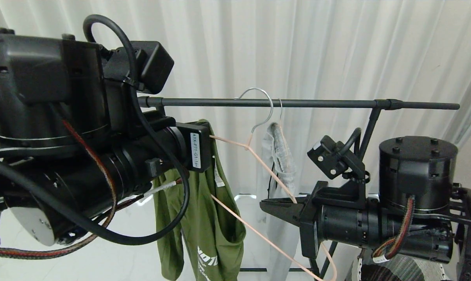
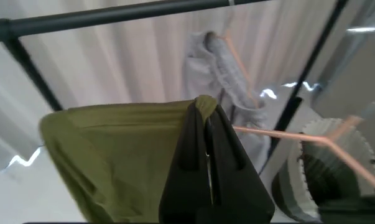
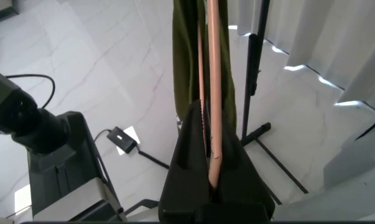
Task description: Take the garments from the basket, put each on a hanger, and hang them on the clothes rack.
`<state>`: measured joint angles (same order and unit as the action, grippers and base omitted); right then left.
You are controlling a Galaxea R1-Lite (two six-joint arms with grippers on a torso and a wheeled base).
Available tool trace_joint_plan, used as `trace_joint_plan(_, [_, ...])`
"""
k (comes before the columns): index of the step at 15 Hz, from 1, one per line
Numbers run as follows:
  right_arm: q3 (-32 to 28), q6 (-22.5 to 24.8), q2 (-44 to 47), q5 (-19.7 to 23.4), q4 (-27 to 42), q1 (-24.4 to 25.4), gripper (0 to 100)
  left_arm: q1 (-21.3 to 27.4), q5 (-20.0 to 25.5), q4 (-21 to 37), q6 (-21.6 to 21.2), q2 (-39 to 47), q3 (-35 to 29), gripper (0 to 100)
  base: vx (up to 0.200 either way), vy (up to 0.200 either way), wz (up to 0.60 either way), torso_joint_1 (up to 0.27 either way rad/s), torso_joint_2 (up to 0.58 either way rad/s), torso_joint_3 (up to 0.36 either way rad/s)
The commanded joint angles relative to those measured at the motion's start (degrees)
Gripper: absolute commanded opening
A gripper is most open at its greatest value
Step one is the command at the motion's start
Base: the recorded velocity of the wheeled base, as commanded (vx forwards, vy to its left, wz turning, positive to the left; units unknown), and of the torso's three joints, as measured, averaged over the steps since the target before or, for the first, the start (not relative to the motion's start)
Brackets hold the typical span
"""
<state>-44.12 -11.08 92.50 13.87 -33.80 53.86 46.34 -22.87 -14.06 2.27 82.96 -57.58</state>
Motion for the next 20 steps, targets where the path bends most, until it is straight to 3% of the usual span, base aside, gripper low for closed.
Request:
trace_joint_plan(1, [-1.23, 0.01, 1.45, 0.01, -0.03, 0.02, 0, 1.21, 2.92, -0.01, 0.02, -1.13, 0.27, 0, 0.000, 0.000, 0.00, 0.000, 0.00, 0.000])
trace_joint_plan(8, [-1.85, -0.17, 1.80, 0.01, -0.21, -0.07, 0, 4.02, 10.30, -0.09, -0.07, -2.01, 2.29, 0, 0.000, 0.000, 0.00, 0.000, 0.00, 0.000])
trace_joint_plan(13, [-2.11, -0.08, 0.31, 0.01, -0.38, -1.21, 0, 4.02, 10.48, -0.27, -0.42, -4.91, 6.34, 0, 0.000, 0.000, 0.00, 0.000, 0.00, 0.000])
trace_joint_plan(16, [-2.38, 0.09, -0.04, -0.07, -0.38, -1.21, 0, 3.76, 10.48, -5.98, -0.42, -4.65, 8.88, 0, 0.000, 0.000, 0.00, 0.000, 0.00, 0.000])
trace_joint_plan(20, [-2.55, 0.18, -0.83, -0.07, -0.38, -1.21, 0, 3.85, 10.48, -6.60, -0.51, -4.65, 10.29, 0, 0.000, 0.000, 0.00, 0.000, 0.00, 0.000])
